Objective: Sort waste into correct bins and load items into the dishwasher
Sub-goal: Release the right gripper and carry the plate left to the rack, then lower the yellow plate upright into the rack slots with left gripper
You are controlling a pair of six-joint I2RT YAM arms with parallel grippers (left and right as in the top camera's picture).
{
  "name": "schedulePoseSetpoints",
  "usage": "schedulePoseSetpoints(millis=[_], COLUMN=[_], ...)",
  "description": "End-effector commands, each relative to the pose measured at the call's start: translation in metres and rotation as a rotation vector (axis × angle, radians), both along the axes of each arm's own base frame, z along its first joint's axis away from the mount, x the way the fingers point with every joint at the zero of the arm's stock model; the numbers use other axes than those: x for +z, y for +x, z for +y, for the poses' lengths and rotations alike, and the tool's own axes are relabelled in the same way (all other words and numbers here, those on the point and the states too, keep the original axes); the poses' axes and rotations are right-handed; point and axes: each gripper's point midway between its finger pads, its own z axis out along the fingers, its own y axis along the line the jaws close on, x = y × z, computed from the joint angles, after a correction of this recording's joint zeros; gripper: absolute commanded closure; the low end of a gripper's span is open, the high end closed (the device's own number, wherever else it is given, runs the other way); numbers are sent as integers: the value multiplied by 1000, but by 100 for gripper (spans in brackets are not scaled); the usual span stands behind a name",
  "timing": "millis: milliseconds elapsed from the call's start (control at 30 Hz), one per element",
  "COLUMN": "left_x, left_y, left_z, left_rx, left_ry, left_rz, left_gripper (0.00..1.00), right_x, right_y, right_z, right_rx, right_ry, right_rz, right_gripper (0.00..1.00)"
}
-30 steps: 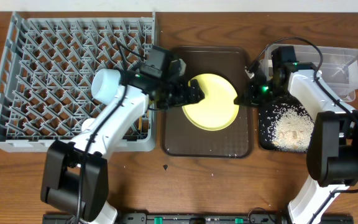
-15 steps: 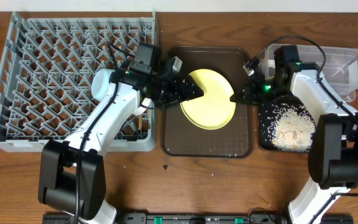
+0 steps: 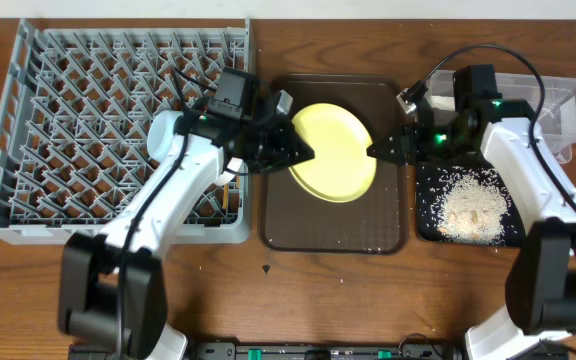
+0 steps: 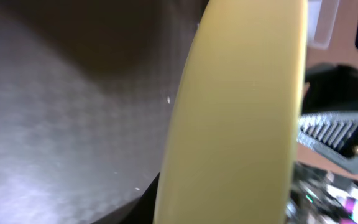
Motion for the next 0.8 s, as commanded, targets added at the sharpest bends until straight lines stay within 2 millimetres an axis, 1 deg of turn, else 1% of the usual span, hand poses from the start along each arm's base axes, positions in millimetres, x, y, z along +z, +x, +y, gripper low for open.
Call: schedulePoseSetpoints(millis=[0, 133, 200, 267, 333, 400, 467, 533, 567, 633, 667, 767], left_x=[54, 91, 108, 124, 137, 148, 147, 136, 126, 114, 110, 105], left_y=[13, 9, 3, -4, -11, -15, -10, -2, 3, 10, 13, 22], left_z=[49, 136, 179, 217, 249, 276, 282, 285, 287, 293, 299, 323], left_rx=[150, 351, 422, 446, 451, 437, 363, 231, 148, 73, 64, 110], left_ry=[157, 475, 654, 859, 1063, 1262, 1336, 1406, 1445, 1498, 1537, 1686], left_rz=[-245, -438, -518, -593, -632, -640, -645, -632, -612, -572, -546, -457], left_gripper=[92, 92, 92, 92, 92, 92, 92, 92, 92, 92, 92, 92], right_x=[30, 60, 73, 86, 96, 107, 113, 117, 117, 117, 117, 116], right_y=[-5, -24, -33, -40, -45, -50, -52, -54, -54, -55, -55, -56], right_z=[-14, -20, -20, -19, -18, -16, -16, -17, -17, -17, -17, -17], right_rx=[-27, -40, -40, -47, -56, -53, -56, -60, -61, -60, -60, -60], right_ry=[-47, -101, -113, -119, -121, -117, -115, -114, -115, -115, -115, -115], right_rz=[-95, -161, -192, -220, -245, -285, -306, -316, -317, -314, -311, -308], right_gripper=[48, 46, 46, 46, 46, 45, 45, 45, 44, 44, 44, 43])
